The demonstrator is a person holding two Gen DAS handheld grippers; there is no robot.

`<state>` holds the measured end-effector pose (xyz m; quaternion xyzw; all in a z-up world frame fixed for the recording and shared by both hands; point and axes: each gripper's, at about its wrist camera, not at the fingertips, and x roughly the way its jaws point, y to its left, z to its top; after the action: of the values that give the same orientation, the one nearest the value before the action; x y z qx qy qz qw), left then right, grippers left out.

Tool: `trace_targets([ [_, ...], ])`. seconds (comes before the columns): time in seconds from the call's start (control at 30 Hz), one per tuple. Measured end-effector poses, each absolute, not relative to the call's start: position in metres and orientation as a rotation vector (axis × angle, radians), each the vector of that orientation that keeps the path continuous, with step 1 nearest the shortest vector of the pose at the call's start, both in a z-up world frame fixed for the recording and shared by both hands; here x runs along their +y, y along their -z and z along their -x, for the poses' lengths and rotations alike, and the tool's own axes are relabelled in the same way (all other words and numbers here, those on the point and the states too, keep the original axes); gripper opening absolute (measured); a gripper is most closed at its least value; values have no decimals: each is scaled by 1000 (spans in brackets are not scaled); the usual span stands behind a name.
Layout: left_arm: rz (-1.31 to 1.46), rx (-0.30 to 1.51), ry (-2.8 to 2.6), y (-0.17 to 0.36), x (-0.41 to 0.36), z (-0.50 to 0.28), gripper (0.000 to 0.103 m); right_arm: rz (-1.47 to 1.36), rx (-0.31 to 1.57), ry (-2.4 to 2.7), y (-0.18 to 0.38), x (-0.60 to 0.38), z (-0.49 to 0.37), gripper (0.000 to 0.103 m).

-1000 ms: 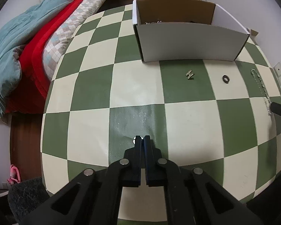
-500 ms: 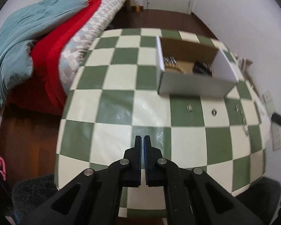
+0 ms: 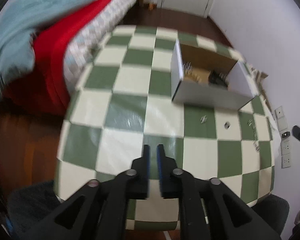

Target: Organize jewelry

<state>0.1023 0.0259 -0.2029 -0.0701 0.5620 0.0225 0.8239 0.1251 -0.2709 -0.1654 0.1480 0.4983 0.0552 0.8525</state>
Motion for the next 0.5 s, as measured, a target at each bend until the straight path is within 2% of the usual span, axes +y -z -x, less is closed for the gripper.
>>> trace_targets([
  [0.03,155,1223,-54,215,25,-103,35,-322,1055,-114,169,-274,-126,0],
  [0.1,171,1237,-58,229,24,-103,56,-353,1077,-111,181,-281,-129,0],
  [0.23,142,1258,-104,248,22,-102,56,-350,1166,-86,223,-293,-149,2],
  [0.27,132,1259,-111,249,22,-102,56,-323,1190,-68,235,-294,-155,8],
  [0.3,121,1259,-121,250,22,-103,56,-295,1205,-60,244,-294,-160,26],
  [0.33,113,1257,-130,251,23,-103,56,-264,1216,-52,254,-293,-164,38],
  [0.37,108,1255,-136,250,24,-104,56,-229,1227,-50,263,-290,-169,54],
  [0.5,97,1250,-156,249,30,-107,56,-120,1303,-40,293,-275,-177,54],
])
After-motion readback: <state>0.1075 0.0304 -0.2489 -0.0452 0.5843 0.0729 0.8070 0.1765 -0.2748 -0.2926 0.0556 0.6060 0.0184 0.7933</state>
